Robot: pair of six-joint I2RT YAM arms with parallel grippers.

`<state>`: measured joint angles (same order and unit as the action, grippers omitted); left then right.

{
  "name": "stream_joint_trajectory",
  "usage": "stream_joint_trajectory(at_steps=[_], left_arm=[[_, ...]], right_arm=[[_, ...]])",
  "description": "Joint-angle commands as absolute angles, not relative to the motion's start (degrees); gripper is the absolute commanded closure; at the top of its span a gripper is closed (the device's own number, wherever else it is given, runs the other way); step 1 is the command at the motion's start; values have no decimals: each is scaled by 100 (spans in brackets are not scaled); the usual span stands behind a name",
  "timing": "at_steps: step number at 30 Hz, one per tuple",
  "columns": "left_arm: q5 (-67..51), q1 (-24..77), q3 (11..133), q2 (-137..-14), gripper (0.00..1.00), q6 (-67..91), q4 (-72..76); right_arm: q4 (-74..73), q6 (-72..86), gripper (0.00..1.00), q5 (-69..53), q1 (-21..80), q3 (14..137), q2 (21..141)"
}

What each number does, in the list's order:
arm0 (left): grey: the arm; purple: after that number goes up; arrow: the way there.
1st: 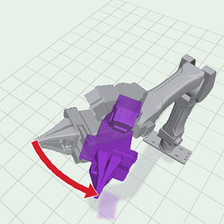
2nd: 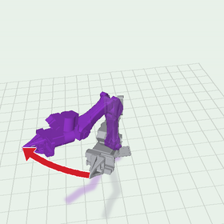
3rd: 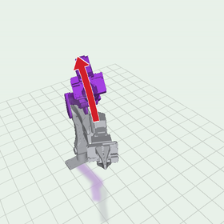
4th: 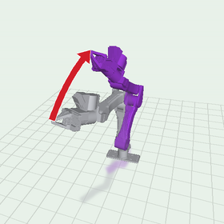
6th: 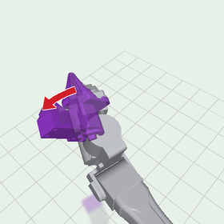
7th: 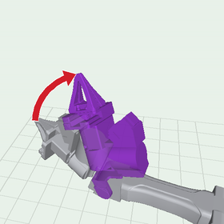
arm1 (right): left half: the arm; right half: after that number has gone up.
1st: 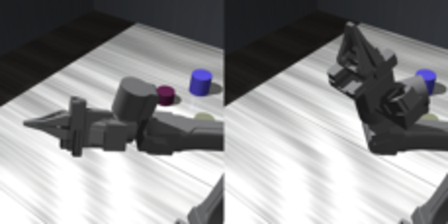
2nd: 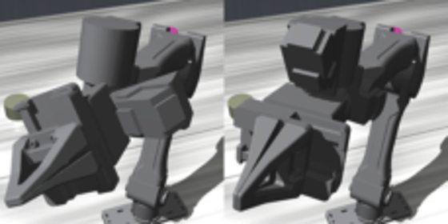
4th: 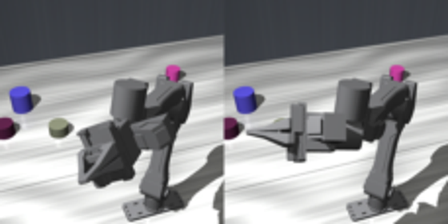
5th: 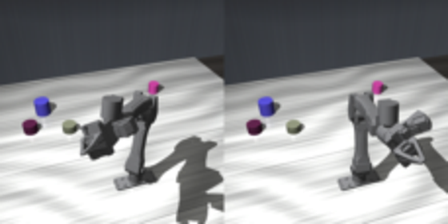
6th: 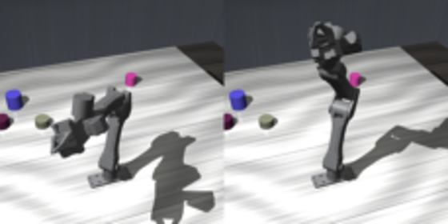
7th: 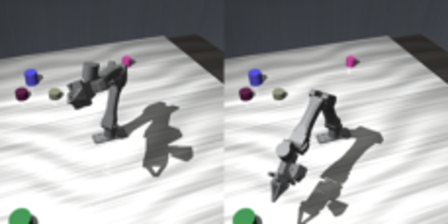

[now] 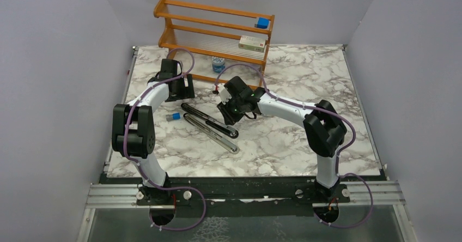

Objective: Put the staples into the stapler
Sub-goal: Adjust the staple in the stapler, then install the staple into the stapler.

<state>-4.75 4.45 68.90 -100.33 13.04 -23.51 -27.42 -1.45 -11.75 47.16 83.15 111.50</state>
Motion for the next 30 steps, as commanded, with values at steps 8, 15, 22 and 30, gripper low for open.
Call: stream_joint_trajectory(at_steps=[8, 15, 22, 30], left_arm=[[-598, 412, 7085, -10015, 14, 1310, -2362], [-609, 413, 7090, -10019, 14, 1318, -2356], [-598, 413, 7090, -10010, 14, 1310, -2365], [-598, 413, 7090, -10011, 14, 1310, -2365]], right_arm=[[-2697, -93, 64, -992, 4711, 8202, 11081], [-2872, -186, 64, -1182, 4711, 8153, 11063], [-2942, -216, 64, -1200, 4711, 8124, 11066], [-3005, -224, 64, -1217, 4710, 8149, 11139]])
